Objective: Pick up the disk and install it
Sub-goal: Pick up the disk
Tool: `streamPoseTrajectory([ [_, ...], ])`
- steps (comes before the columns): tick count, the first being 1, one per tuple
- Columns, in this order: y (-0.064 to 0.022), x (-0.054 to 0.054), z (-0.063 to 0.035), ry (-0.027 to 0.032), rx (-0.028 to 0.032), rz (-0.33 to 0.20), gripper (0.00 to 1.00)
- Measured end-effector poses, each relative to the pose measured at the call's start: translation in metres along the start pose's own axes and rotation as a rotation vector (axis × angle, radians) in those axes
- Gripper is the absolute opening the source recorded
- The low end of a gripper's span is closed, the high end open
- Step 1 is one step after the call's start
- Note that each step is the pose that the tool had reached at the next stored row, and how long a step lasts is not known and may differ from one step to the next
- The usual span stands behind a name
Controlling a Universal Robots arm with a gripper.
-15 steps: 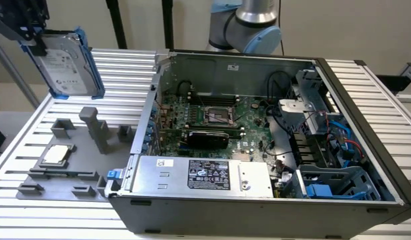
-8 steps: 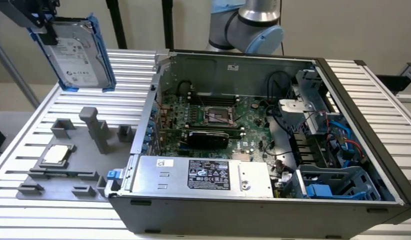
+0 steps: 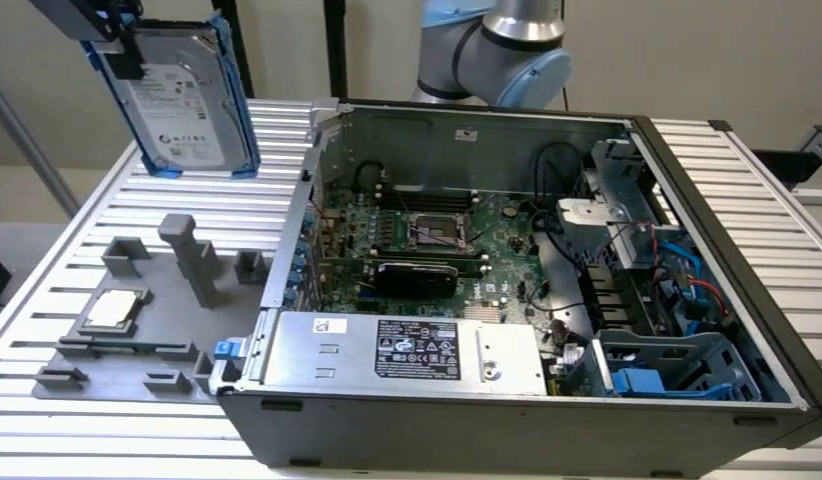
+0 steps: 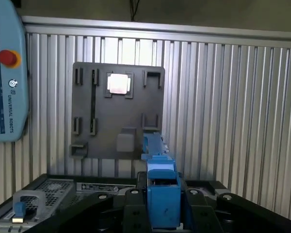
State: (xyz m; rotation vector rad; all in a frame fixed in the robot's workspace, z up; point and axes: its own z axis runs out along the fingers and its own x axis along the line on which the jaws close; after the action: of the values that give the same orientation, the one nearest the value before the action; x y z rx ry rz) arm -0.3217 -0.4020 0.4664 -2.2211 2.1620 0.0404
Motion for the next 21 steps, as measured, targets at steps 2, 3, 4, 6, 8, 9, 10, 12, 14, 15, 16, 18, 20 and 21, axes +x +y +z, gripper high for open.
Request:
streamPoseTrajectory([
  [2,-0.0091,0.003,-0.0038,-0.0006,0.0001,0.0,0.0],
  [3,-0.0135,0.005,-0.0057,-0.0009,0.0001,0.0,0.0],
  [4,-0.0183,0.006,-0.0077,-0.0011,0.0001,0.0,0.0],
  [6,-0.0272,0.01,-0.0108,-0.0015,0.0002,0.0,0.0],
  [8,-0.0363,0.013,-0.0132,-0.0015,0.0,0.0,0.0],
  [9,-0.0407,0.015,-0.014,-0.0016,0.0,0.0,0.0],
  [10,-0.0453,0.016,-0.0148,-0.0016,0.0,0.0,0.0],
  [12,-0.0543,0.019,-0.016,-0.0015,-0.0001,0.0,0.0],
  [14,-0.0635,0.023,-0.017,-0.0016,-0.0002,0.0,0.0],
  [15,-0.068,0.024,-0.0174,-0.0016,-0.0002,0.0,0.0],
  [16,-0.0725,0.026,-0.0178,-0.0015,-0.0004,0.0,0.0],
  [18,-0.0815,0.029,-0.0185,-0.0015,-0.0005,0.0,0.0],
  [20,-0.0903,0.032,-0.0188,-0.0015,-0.0006,0.0,0.0],
  [21,-0.0949,0.034,-0.0188,-0.0016,-0.0006,0.0,0.0],
])
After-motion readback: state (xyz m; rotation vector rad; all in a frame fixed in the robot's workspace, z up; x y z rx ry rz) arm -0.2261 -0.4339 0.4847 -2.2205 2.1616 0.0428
